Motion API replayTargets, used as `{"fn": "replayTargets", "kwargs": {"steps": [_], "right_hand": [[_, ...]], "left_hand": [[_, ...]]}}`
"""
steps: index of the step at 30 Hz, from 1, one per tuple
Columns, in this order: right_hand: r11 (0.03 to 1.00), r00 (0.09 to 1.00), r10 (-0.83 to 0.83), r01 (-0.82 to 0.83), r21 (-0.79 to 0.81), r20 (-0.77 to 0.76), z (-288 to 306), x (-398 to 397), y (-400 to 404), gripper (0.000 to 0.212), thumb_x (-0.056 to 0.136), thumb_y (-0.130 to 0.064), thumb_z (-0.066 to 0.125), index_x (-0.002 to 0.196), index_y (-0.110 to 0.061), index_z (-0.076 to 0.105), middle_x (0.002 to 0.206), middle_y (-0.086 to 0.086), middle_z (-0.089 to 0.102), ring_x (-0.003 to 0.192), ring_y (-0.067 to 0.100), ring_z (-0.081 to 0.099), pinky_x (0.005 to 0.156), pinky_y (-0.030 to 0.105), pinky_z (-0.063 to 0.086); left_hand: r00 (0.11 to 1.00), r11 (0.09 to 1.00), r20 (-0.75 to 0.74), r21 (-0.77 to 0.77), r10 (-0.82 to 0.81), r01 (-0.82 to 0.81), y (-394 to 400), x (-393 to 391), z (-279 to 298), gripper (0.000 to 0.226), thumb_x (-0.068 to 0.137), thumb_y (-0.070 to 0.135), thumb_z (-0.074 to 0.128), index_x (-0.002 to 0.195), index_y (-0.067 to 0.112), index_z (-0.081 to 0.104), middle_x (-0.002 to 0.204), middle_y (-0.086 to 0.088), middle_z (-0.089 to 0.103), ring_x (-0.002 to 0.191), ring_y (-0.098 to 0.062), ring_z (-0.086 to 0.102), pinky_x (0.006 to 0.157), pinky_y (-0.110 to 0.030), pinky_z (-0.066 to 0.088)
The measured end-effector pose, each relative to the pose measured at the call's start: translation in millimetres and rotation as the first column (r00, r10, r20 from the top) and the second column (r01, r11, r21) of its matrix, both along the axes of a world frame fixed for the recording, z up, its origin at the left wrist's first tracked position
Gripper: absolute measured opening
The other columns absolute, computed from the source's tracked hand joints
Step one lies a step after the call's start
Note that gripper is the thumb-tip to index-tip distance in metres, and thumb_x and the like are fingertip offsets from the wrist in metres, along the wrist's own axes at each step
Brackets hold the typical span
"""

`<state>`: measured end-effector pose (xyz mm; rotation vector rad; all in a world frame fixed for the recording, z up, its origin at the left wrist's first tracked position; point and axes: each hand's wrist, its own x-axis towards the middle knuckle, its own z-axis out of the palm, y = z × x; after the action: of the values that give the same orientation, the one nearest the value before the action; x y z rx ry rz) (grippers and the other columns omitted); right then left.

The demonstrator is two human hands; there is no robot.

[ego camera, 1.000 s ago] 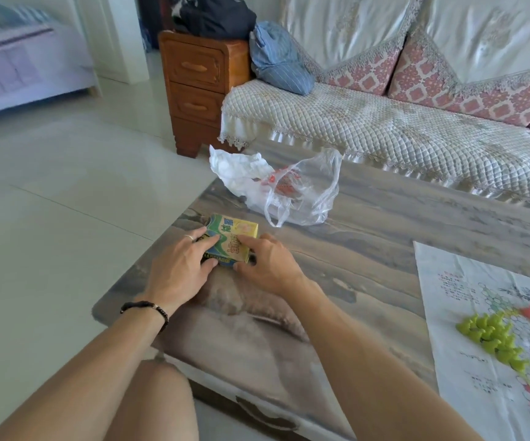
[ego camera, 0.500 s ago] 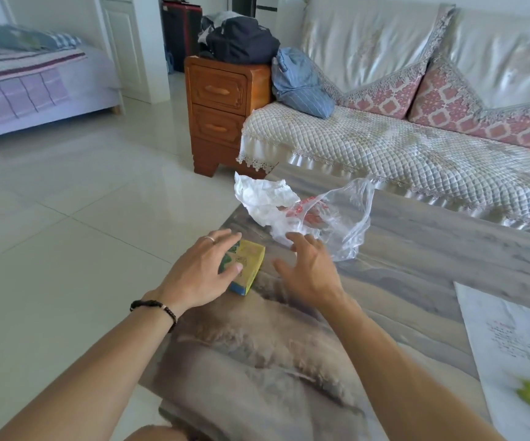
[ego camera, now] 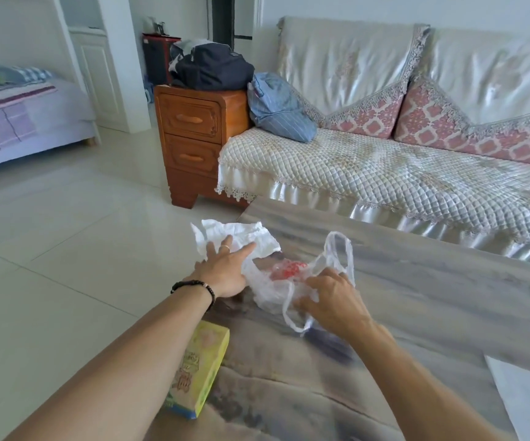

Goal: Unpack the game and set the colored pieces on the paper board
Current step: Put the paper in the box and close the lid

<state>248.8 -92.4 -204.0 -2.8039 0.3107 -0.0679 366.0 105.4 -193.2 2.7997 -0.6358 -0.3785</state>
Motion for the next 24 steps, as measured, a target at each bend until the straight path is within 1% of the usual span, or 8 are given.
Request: {"fn": "replayTargets", "kwargs": {"steps": [1, 3, 5, 8, 12, 16, 19, 24], "right_hand": [[1.000, 0.999, 0.017, -0.016, -0.008, 0.028, 0.8, -2.8, -5.8, 0.018, 0.083, -0.039, 0.063, 0.096, -0.027, 0.068, 0.112, 0.002, 0.056, 0.111, 0.029, 0.051, 0.089, 0.040, 0.046], [1.000, 1.000, 0.000, -0.001, 0.006, 0.029, 5.0, -9.1, -15.2, 0.025, 0.079, -0.031, 0.063, 0.062, -0.017, 0.050, 0.080, 0.000, 0.054, 0.085, 0.028, 0.054, 0.069, 0.034, 0.044], [0.995, 0.995, -0.077, 0.074, 0.063, 0.063, 6.0, -17.4, -22.7, 0.029, 0.073, -0.023, 0.061, 0.056, -0.015, 0.039, 0.062, 0.000, 0.048, 0.067, 0.030, 0.051, 0.057, 0.030, 0.035], [0.983, 0.981, -0.146, 0.129, 0.130, 0.128, 7.3, -37.8, -24.0, 0.013, 0.071, -0.014, 0.057, 0.082, -0.017, 0.050, 0.070, 0.004, 0.056, 0.068, 0.034, 0.051, 0.057, 0.033, 0.037], [0.981, 0.970, -0.114, 0.076, 0.178, 0.216, 20.3, -66.5, -20.7, 0.062, 0.074, -0.002, 0.050, 0.130, -0.026, 0.043, 0.093, 0.008, 0.064, 0.071, 0.032, 0.050, 0.063, 0.031, 0.036], [0.967, 0.916, -0.228, 0.175, 0.183, 0.329, 56.6, -113.6, -20.9, 0.035, 0.078, -0.001, 0.051, 0.106, -0.012, 0.068, 0.094, 0.014, 0.063, 0.083, 0.034, 0.058, 0.067, 0.029, 0.041], [0.963, 0.875, -0.268, 0.229, 0.143, 0.404, 91.0, -179.6, -28.9, 0.012, 0.081, -0.002, 0.053, 0.082, -0.005, 0.065, 0.081, 0.010, 0.056, 0.070, 0.030, 0.051, 0.060, 0.027, 0.031], [0.894, 0.716, -0.441, 0.403, 0.195, 0.541, 127.0, -329.5, -74.3, 0.020, 0.075, 0.004, 0.055, 0.058, -0.008, 0.052, 0.079, 0.002, 0.045, 0.065, 0.022, 0.044, 0.058, 0.022, 0.024]], "left_hand": [[1.000, 0.999, 0.005, 0.034, -0.018, 0.017, -6.3, 3.7, -3.0, 0.066, 0.093, 0.023, 0.047, 0.147, 0.046, 0.016, 0.159, -0.005, 0.011, 0.144, -0.037, 0.009, 0.109, -0.055, 0.028], [0.993, 0.998, 0.106, 0.037, -0.049, 0.045, -16.8, 5.8, -4.0, 0.047, 0.093, 0.026, 0.048, 0.139, 0.032, 0.039, 0.142, -0.010, 0.038, 0.128, -0.037, 0.036, 0.099, -0.045, 0.039], [0.964, 0.996, 0.255, -0.009, -0.078, 0.083, -23.6, 4.6, -3.9, 0.028, 0.092, 0.025, 0.052, 0.118, 0.017, 0.054, 0.121, -0.009, 0.052, 0.113, -0.034, 0.048, 0.086, -0.035, 0.042], [0.953, 0.987, 0.293, -0.108, -0.082, 0.118, -32.3, -1.1, -5.0, 0.015, 0.089, 0.020, 0.063, 0.095, 0.006, 0.066, 0.105, -0.010, 0.063, 0.104, -0.031, 0.057, 0.078, -0.035, 0.048], [0.951, 0.983, 0.297, -0.126, -0.088, 0.130, -38.6, -31.5, 6.3, 0.010, 0.086, 0.013, 0.063, 0.088, 0.008, 0.071, 0.102, -0.012, 0.066, 0.096, -0.030, 0.061, 0.075, -0.038, 0.052], [0.928, 0.935, 0.362, -0.292, -0.086, 0.201, -48.1, -88.3, 39.1, 0.013, 0.089, 0.014, 0.057, 0.089, 0.011, 0.070, 0.107, -0.009, 0.058, 0.099, -0.028, 0.057, 0.078, -0.035, 0.048], [0.914, 0.860, 0.391, -0.423, -0.111, 0.286, -68.0, -152.5, 76.5, 0.012, 0.090, 0.015, 0.059, 0.090, 0.010, 0.070, 0.110, -0.008, 0.060, 0.098, -0.027, 0.057, 0.072, -0.029, 0.039], [0.892, 0.716, 0.356, -0.541, -0.280, 0.441, -133.4, -293.1, 117.8, 0.014, 0.093, 0.021, 0.056, 0.088, 0.013, 0.066, 0.085, -0.001, 0.069, 0.076, -0.018, 0.060, 0.057, -0.026, 0.040]]}}
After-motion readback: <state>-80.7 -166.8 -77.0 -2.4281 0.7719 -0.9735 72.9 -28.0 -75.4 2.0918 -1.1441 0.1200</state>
